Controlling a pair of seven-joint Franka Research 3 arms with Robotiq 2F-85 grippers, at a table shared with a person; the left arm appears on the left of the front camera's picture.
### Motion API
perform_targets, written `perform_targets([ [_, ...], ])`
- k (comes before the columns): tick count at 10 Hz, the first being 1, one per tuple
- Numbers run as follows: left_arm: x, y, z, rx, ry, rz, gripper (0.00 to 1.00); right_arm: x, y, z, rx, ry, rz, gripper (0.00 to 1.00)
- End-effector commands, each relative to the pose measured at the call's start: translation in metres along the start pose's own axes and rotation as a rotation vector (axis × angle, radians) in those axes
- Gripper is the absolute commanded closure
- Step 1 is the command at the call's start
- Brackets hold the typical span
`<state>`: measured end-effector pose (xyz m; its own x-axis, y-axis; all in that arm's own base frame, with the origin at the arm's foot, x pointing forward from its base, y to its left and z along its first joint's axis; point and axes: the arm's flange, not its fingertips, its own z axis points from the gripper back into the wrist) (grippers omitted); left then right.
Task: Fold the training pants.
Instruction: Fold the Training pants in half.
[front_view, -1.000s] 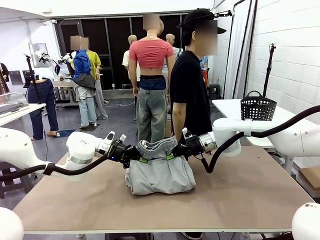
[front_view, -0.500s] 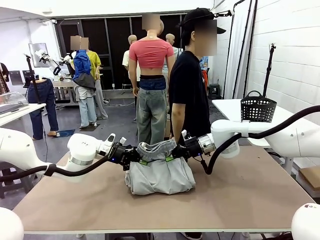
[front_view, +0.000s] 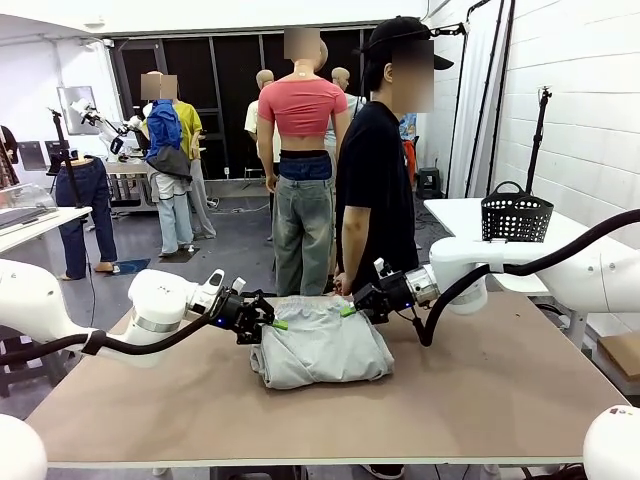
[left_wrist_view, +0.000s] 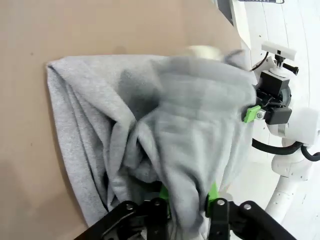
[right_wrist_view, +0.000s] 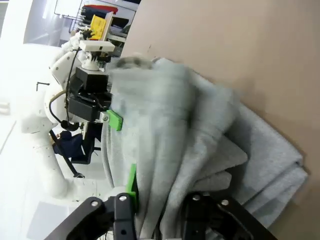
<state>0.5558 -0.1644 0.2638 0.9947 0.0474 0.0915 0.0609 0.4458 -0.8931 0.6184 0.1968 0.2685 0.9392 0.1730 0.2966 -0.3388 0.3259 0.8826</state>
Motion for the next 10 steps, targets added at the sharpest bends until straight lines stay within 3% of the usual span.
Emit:
perform_targets([
  [1,-0.002,-0.002,0.003,0.044,0.017,0.035,0.00,-0.002,0.004,0.004,-0.066,-0.003,-0.023,0.00],
  [5,-0.013,-0.013,0.035,0.108,-0.032,0.021,0.00,-0.004,0.016,0.027,-0.159,-0.042,0.008,0.00],
  [10,-0.040,-0.051,0.081,0.144,-0.107,-0.077,0.00,-0.018,0.067,0.074,-0.238,-0.105,0.117,0.00],
])
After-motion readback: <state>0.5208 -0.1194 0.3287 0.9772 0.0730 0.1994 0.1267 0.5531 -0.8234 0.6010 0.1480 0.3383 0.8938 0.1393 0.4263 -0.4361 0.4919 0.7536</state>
